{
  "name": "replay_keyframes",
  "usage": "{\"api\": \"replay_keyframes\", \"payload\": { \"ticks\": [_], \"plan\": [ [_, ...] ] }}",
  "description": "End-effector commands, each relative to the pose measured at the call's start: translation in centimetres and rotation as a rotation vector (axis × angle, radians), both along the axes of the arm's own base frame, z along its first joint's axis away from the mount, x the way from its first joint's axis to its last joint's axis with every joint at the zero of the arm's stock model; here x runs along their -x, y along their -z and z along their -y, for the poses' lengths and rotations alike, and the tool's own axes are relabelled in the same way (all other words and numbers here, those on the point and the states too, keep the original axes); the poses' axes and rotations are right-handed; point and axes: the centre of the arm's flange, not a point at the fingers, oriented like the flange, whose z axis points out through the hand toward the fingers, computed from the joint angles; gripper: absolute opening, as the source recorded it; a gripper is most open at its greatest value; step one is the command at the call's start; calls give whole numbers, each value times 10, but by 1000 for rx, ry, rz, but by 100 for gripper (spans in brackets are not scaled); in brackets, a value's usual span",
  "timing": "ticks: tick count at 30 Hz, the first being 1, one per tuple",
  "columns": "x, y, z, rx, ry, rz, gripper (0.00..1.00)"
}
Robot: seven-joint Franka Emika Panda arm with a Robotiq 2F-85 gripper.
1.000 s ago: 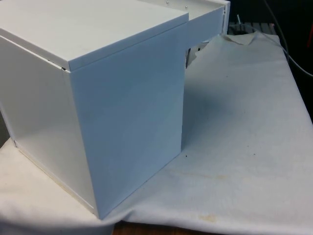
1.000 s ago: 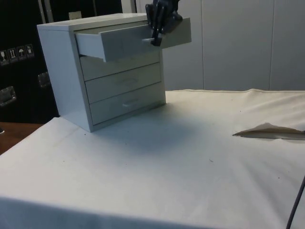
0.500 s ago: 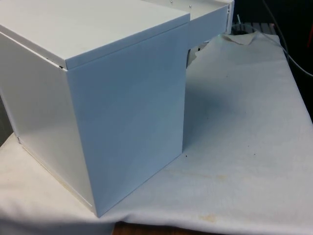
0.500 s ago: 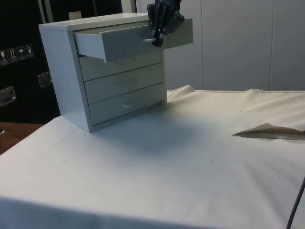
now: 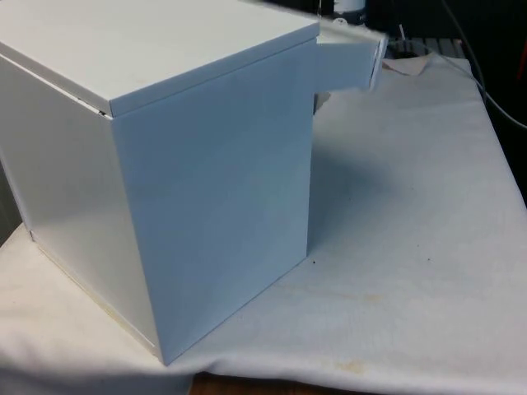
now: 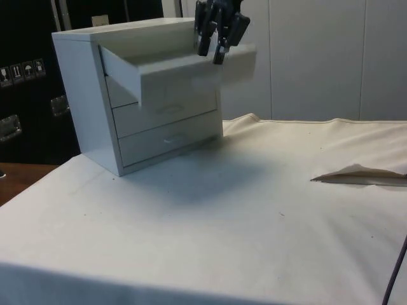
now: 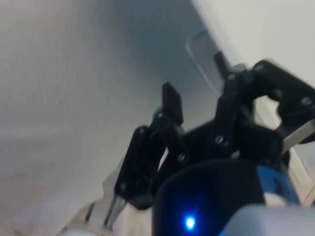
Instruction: Open the drawer, then close it.
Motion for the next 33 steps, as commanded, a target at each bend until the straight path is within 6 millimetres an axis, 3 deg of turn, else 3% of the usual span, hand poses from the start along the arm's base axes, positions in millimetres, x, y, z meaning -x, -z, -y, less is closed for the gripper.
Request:
{"api": "replay_keyframes", "payload": {
  "ticks": [1,3,9,27,33],
  "plan": [
    [2,0,-2,-1,0,0,51],
    [2,0,-2,0,0,1,67],
    [0,0,0,0,1,0,97],
    [25,28,-30,-25,-17,-49,100],
    [30,38,-50,16,-20,-60,100]
  ]
}}
